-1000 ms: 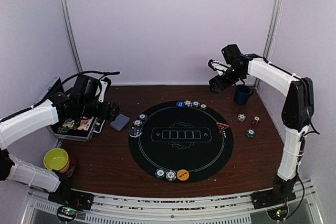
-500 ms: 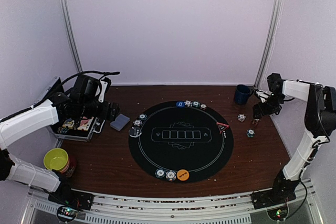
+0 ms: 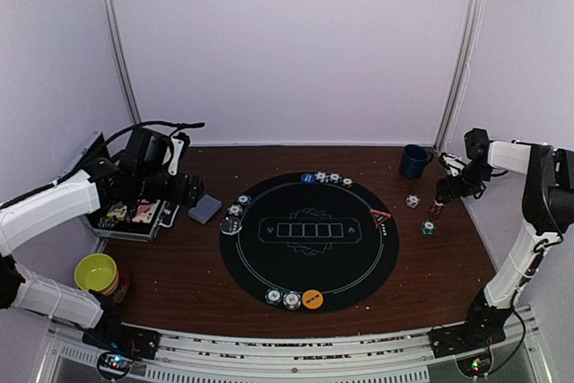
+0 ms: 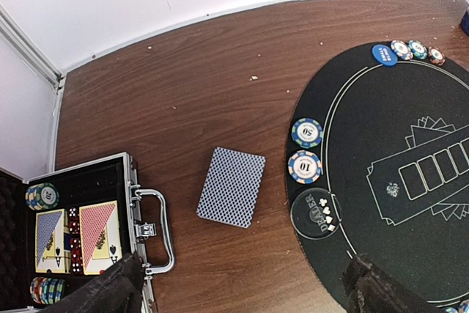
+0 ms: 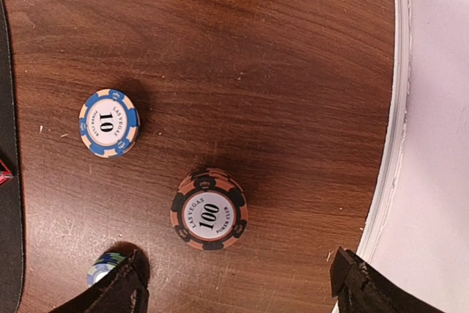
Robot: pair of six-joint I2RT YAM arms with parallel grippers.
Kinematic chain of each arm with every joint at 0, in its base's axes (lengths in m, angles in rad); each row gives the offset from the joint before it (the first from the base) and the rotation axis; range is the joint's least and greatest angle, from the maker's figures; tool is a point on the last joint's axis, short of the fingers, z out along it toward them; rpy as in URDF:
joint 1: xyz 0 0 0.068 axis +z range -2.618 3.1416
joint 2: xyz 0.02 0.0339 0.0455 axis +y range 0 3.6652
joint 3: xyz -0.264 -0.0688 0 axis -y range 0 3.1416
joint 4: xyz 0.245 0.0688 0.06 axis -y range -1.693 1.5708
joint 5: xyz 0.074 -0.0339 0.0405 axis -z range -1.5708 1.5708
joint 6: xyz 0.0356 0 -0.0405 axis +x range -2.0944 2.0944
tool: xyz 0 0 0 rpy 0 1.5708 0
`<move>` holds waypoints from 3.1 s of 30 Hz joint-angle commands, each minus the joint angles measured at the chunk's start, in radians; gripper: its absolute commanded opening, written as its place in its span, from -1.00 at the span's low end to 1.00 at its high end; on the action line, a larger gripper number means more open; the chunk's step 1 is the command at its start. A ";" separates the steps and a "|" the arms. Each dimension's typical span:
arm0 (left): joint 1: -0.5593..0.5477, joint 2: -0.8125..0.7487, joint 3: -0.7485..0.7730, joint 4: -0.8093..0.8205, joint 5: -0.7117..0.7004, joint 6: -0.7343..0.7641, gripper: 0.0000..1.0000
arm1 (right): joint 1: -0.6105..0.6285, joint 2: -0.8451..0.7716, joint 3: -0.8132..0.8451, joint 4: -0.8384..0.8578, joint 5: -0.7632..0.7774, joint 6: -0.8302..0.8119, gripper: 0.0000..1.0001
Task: Distribute texas hold em gaming equipment
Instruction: Pick up the pile of poker chips from the pile of poker chips.
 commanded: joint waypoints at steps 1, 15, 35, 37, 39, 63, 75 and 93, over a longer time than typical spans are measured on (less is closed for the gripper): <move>-0.005 -0.005 -0.005 0.040 0.009 0.010 0.96 | -0.002 0.018 -0.015 0.023 -0.001 -0.002 0.73; -0.004 0.004 -0.006 0.040 0.011 0.011 0.96 | 0.013 0.109 0.038 0.024 -0.019 0.011 0.68; -0.003 0.005 -0.005 0.041 0.012 0.014 0.96 | 0.053 0.150 0.067 0.039 0.030 0.041 0.29; -0.003 0.006 -0.005 0.040 0.013 0.014 0.96 | 0.053 0.149 0.066 0.043 0.038 0.043 0.26; -0.004 0.005 -0.005 0.041 0.012 0.014 0.96 | 0.053 0.149 0.066 0.046 0.039 0.047 0.21; -0.003 0.004 -0.005 0.040 0.011 0.016 0.96 | 0.054 0.155 0.060 0.024 0.001 0.038 -0.15; -0.004 0.007 -0.005 0.041 0.007 0.016 0.96 | 0.071 0.109 0.075 0.012 0.017 0.045 -0.34; -0.004 -0.004 -0.005 0.041 0.001 0.014 0.95 | 0.461 -0.069 0.178 -0.090 0.075 0.095 -0.34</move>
